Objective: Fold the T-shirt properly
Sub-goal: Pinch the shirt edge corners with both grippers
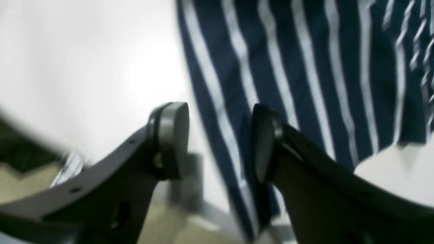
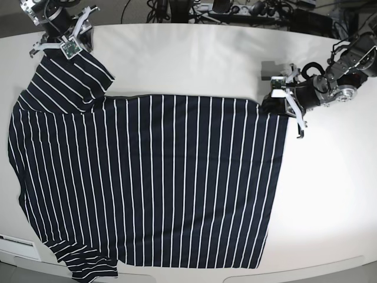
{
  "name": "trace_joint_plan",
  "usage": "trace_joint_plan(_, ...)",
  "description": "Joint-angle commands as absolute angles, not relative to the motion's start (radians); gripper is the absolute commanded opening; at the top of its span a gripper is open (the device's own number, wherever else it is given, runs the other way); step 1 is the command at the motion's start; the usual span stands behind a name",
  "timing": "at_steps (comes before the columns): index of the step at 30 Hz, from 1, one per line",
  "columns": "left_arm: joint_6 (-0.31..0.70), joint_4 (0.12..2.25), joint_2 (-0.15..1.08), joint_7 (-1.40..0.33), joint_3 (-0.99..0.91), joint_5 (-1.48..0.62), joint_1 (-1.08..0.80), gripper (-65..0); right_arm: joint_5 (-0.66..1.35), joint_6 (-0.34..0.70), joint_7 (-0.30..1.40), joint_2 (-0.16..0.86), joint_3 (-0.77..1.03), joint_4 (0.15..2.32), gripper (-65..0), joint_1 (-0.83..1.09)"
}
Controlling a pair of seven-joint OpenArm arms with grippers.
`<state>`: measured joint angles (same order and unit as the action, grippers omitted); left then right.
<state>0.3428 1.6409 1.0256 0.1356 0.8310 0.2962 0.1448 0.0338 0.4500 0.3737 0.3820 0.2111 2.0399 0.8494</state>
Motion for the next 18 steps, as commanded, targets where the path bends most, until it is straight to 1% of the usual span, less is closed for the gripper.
trace_joint_plan(1, 0.363, 1.635, 1.047, 0.093, 0.832, 0.318, 0.147, -65.0, 0.023, 0.455, 0.392, 0.391, 0.215, 2.029, -31.5, 0.852)
trace_joint_plan(6, 0.363, 1.635, 1.047, 0.093, 0.832, 0.318, 0.147, -65.0, 0.023, 0.461, 0.392, 0.391, 0.215, 1.971, -31.7, 0.815)
trace_joint_plan(7, 0.363, 1.635, 1.047, 0.093, 0.832, 0.318, 0.148, -65.0, 0.023, 0.458, 0.392, 0.392, 0.215, 1.963, -32.7, 0.813)
trace_joint_plan(8, 0.363, 1.635, 1.047, 0.093, 0.832, 0.318, 0.147, -65.0, 0.023, 0.452, 0.392, 0.394, 0.215, 1.961, -35.7, 0.811)
trace_joint_plan(9, 0.363, 1.635, 1.047, 0.093, 0.832, 0.318, 0.147, -65.0, 0.023, 0.447, 0.386, 0.397, 0.215, 1.961, -41.9, 0.811)
trace_joint_plan(10, 0.363, 1.635, 1.047, 0.093, 0.832, 0.318, 0.147, -65.0, 0.023, 0.441, 0.378, 0.400, 0.215, 1.961, -50.5, 0.811)
trace_joint_plan(11, 0.363, 1.635, 1.047, 0.093, 0.832, 0.318, 0.147, -65.0, 0.023, 0.437, 0.376, 0.400, 0.215, 1.961, -60.6, 0.811)
trace_joint_plan(12, 0.363, 1.635, 1.047, 0.089, 0.832, 0.319, 0.147, -65.0, 0.023, 0.432, 0.376, 0.400, 0.215, 1.962, -65.0, 0.811)
trace_joint_plan(18, 0.359, 1.644, 1.052, 0.074, 0.832, 0.381, 0.147, -65.0, 0.022, 0.390, 0.356, 0.402, 0.216, 2.005, -65.0, 0.815)
